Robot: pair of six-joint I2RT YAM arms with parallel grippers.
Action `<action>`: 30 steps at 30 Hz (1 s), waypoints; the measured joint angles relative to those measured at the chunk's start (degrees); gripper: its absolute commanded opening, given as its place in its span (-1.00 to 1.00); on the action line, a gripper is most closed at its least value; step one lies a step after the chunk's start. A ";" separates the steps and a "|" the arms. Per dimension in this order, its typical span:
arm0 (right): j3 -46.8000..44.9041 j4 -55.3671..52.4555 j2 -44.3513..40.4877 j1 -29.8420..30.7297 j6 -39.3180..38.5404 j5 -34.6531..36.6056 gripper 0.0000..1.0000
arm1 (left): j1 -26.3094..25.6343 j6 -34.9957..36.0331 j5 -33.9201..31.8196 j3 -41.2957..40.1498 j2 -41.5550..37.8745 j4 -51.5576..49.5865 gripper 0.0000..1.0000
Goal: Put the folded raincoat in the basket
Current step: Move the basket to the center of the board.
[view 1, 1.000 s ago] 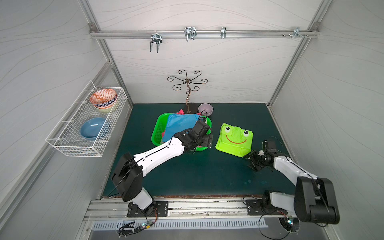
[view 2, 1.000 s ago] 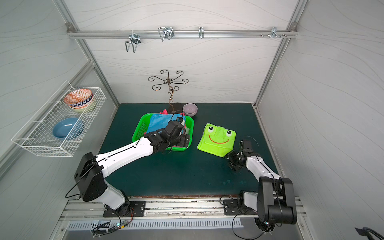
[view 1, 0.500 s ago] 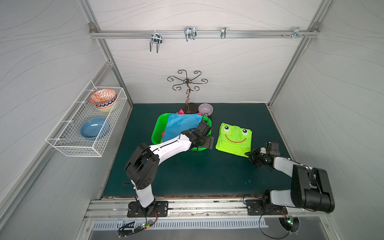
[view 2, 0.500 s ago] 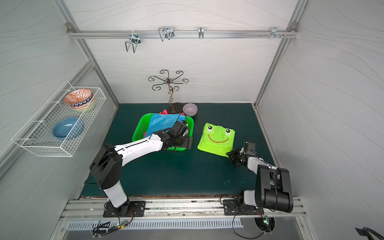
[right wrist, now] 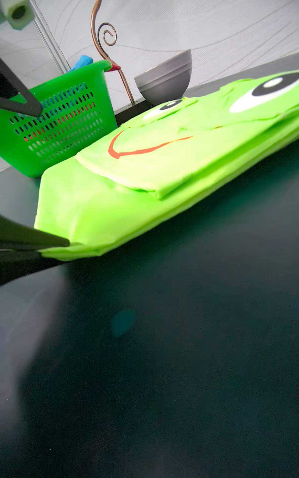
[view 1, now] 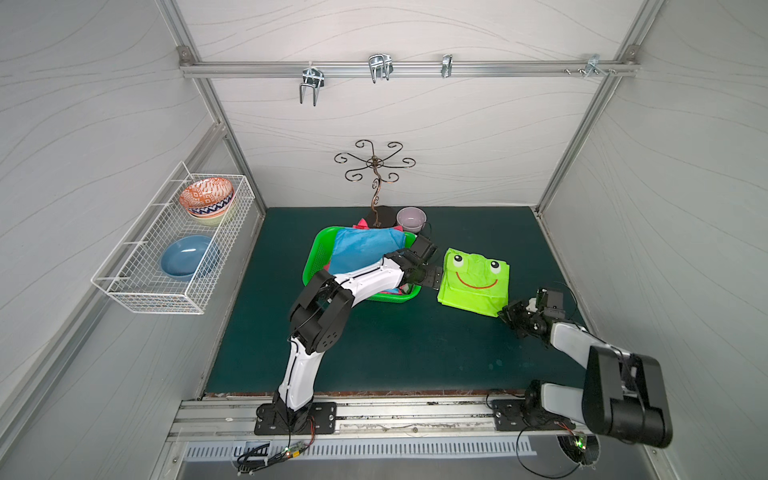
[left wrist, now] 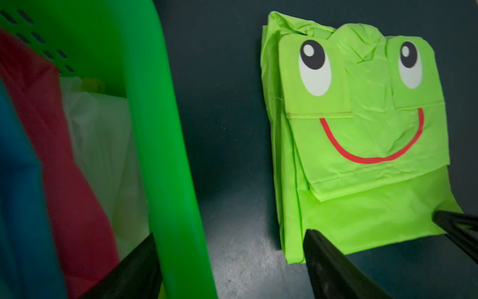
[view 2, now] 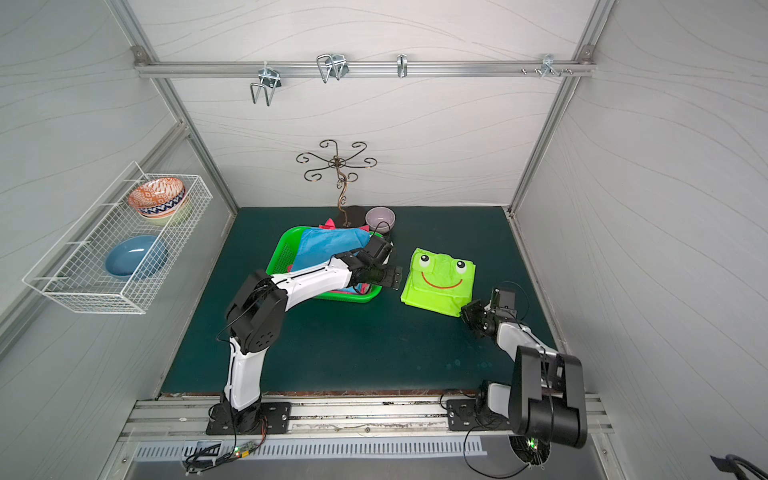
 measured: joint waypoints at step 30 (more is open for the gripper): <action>4.72 -44.57 -19.02 7.56 -9.60 -4.07 -1.00 | -2.82 7.63 4.81 21.66 11.23 -0.55 0.75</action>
